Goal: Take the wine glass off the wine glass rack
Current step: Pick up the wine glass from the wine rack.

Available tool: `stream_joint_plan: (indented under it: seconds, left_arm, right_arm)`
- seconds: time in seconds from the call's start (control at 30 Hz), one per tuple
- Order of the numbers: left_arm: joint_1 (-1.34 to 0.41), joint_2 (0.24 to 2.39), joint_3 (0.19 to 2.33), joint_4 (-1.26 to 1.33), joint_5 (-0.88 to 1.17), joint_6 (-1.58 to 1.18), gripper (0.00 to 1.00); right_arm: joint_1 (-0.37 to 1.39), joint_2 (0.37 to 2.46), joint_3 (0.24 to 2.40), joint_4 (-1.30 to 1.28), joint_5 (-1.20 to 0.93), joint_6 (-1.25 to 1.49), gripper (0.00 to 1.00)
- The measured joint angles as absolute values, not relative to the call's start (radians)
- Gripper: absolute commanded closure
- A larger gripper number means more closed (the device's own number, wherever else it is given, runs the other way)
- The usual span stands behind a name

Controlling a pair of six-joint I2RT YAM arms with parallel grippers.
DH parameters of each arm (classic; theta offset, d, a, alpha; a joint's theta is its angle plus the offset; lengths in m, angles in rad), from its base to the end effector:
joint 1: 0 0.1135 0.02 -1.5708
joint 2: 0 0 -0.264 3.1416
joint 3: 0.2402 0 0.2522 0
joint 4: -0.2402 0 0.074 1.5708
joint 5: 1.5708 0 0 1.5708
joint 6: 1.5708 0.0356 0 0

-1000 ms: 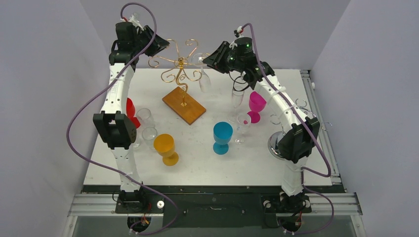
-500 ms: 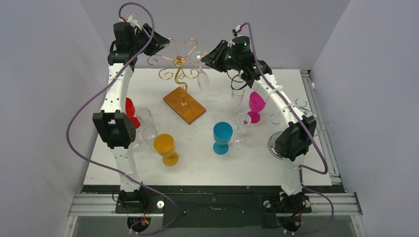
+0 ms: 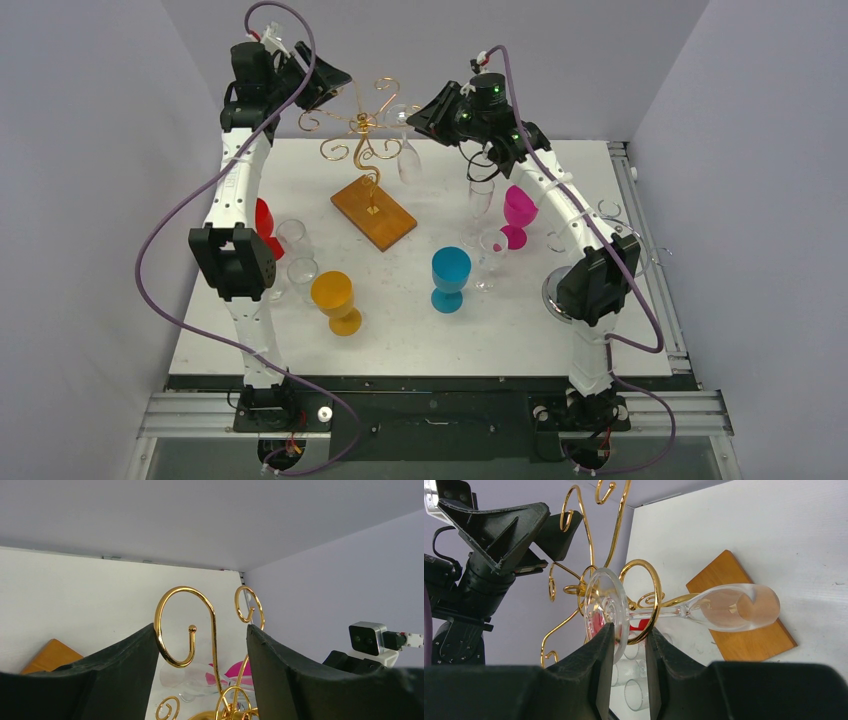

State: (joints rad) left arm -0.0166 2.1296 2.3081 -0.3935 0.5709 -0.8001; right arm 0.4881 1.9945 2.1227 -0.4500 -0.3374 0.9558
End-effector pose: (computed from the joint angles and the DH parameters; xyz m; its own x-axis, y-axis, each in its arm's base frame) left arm 0.4916 -0.0274 0.4177 -0.5373 -0.5948 -0.5979 0.2244 0.5825 -0.7812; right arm 0.4060 0.2289 0.4109 -0.7491 0.4749 -0.4618 -0.1872 0.5170 0.8353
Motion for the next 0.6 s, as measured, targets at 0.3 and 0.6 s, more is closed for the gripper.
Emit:
stream_joint_plan:
  seconds: [0.3,0.6]
  left_arm:
    - [-0.013,2.122,2.314,-0.411,0.581,-0.751,0.33]
    - [-0.009,2.1,2.327,-0.451,0.582,-0.722,0.33]
  right_arm:
    - [0.488,1.995,2.123,-0.45,-0.337,0.958,1.0]
    - [0.488,1.995,2.123,-0.45,-0.337,0.959,1.0]
